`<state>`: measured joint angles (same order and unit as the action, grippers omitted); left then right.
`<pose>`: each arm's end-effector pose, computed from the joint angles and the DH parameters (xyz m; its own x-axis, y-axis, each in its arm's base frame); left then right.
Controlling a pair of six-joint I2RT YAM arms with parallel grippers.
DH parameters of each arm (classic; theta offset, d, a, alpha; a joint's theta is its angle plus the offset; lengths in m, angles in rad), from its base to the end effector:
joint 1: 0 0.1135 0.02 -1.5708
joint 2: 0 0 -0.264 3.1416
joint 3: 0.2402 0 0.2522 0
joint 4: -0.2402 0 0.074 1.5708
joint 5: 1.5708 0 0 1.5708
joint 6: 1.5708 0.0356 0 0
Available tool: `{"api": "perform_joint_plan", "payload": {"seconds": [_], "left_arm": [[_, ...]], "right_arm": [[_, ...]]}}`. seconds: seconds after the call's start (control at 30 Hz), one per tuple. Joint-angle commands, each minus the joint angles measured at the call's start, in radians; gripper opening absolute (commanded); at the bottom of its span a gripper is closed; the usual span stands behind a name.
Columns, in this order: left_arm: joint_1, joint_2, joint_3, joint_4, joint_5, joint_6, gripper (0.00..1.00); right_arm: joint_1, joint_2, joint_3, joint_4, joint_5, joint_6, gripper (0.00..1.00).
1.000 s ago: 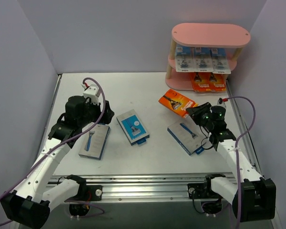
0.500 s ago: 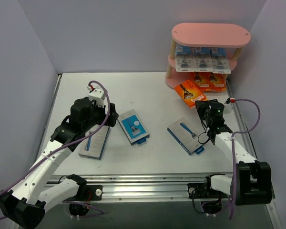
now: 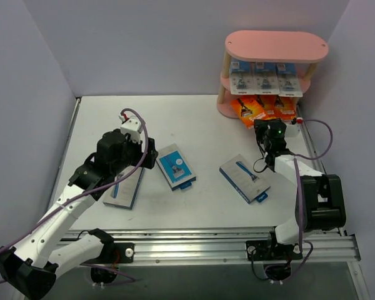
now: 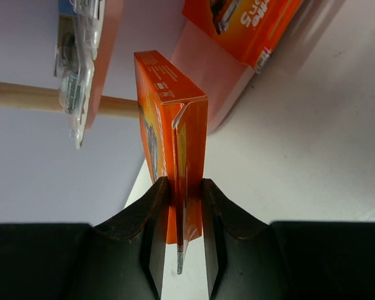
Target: Place and organize the shaving razors onto the shelf
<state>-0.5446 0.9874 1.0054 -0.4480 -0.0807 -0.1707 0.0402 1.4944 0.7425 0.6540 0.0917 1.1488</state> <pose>0.1879 -0.1105 0.3526 -0.4284 0.0616 -0.9015 0.3866 0.9143 -0.1213 0.3285 0.0099 0.2425 0.0066 0.9094 -0.4158 0.1100 0.4126 0.9042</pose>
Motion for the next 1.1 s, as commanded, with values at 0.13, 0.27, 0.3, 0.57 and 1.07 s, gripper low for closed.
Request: {"api": "perform_joint_plan", "payload": {"seconds": [0.13,0.27,0.3,0.57,1.07], "left_arm": [[-0.037,0.003,-0.002,0.009,-0.039,0.022,0.94],[-0.052,0.007,-0.004,0.008,-0.051,0.027,0.94],[-0.054,0.01,-0.004,0.008,-0.051,0.028,0.94],[-0.069,0.016,-0.005,0.008,-0.065,0.036,0.94],[-0.081,0.028,-0.008,0.008,-0.073,0.04,0.94]], "right_arm": [[0.021,0.088,0.107,0.176,0.08,0.034,0.0],[0.05,0.173,0.172,0.19,0.108,0.034,0.0],[0.059,0.185,0.179,0.194,0.12,0.04,0.0],[0.128,0.297,0.241,0.217,0.241,0.121,0.0],[0.147,0.36,0.187,0.282,0.353,0.245,0.0]]}}
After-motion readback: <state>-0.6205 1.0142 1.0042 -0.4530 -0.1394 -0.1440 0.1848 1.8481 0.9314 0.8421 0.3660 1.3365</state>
